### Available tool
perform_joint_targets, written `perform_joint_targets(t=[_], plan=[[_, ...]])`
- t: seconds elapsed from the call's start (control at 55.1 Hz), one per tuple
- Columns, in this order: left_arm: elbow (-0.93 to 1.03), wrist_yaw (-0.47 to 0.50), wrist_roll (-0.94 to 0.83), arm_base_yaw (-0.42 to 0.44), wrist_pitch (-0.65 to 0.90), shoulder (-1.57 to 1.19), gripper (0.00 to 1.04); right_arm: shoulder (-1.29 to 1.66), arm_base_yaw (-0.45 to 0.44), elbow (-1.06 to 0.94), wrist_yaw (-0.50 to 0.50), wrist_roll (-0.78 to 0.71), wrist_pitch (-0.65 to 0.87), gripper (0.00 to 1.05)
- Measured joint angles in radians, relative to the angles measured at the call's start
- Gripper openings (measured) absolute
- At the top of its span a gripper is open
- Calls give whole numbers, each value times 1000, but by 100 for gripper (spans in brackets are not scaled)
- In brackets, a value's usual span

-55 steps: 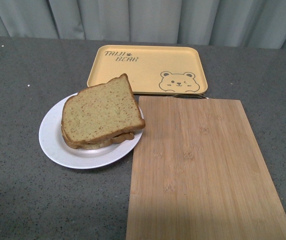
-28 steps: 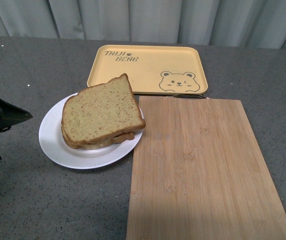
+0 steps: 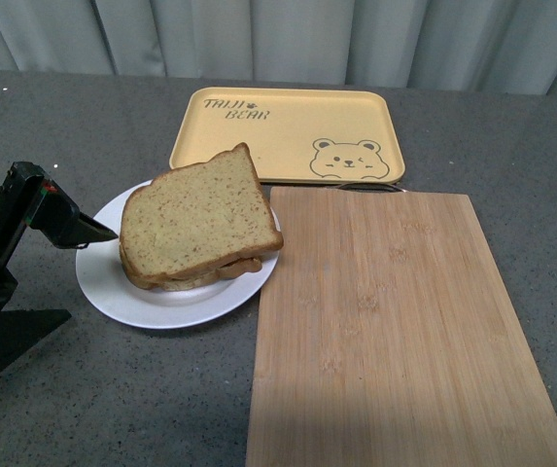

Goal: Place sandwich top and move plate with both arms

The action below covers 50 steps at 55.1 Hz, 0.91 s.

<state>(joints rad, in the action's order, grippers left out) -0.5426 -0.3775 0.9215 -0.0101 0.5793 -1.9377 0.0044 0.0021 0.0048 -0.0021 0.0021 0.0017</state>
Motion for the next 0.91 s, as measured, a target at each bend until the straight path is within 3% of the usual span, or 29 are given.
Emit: perform_joint_targets(t=[0.145, 0.345, 0.454, 0.689, 0.907], plan=[[-30, -15, 35, 2, 6, -58, 97, 0, 0, 0, 0, 0, 0, 95], [-57, -31, 79, 3, -3, -115, 67, 0, 0, 0, 0, 0, 0, 95], [-72, -55, 109, 3, 15, -149, 42, 0, 0, 0, 0, 0, 0, 95], [-79, -113, 112, 14, 22, -160, 6, 0, 0, 0, 0, 0, 0, 95], [-57, -179, 136, 43, 80, -129, 4, 0, 0, 0, 0, 0, 0, 95]])
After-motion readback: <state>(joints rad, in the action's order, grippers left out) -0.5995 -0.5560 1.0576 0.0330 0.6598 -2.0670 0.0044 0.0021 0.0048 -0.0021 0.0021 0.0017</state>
